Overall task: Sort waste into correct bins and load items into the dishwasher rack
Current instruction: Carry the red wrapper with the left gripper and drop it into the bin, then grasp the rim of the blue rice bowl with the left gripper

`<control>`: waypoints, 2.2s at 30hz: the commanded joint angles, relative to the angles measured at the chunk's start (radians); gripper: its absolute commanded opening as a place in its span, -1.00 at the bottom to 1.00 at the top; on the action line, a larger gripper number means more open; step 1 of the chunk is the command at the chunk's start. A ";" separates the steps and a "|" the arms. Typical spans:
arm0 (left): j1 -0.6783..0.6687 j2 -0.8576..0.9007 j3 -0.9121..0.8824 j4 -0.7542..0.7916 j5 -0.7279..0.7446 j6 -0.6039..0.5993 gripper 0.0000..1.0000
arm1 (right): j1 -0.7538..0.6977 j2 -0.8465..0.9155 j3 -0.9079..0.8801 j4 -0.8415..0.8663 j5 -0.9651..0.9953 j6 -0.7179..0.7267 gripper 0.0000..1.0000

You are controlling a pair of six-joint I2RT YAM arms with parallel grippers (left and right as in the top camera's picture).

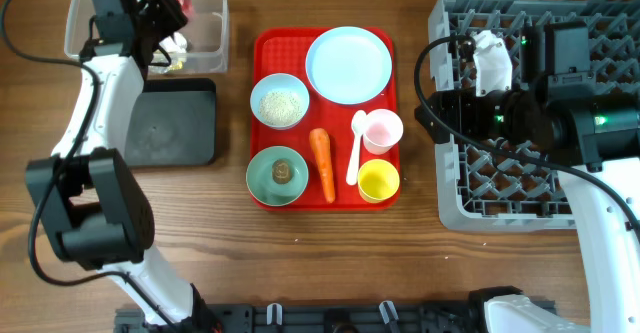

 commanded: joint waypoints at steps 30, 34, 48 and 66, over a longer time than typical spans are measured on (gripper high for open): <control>-0.444 -0.105 -0.067 -0.464 0.002 0.305 0.78 | 0.004 0.008 -0.003 0.007 0.007 0.001 0.71; -0.464 -0.105 -0.126 -0.413 0.002 0.305 0.57 | 0.004 0.008 -0.010 0.008 0.008 0.001 0.71; -0.506 -0.096 -0.271 -0.237 0.002 0.305 0.40 | 0.004 0.010 -0.035 0.011 0.007 0.002 0.71; -0.539 0.009 -0.272 -0.173 0.002 0.330 -0.14 | 0.004 0.010 -0.035 0.011 0.008 0.001 0.71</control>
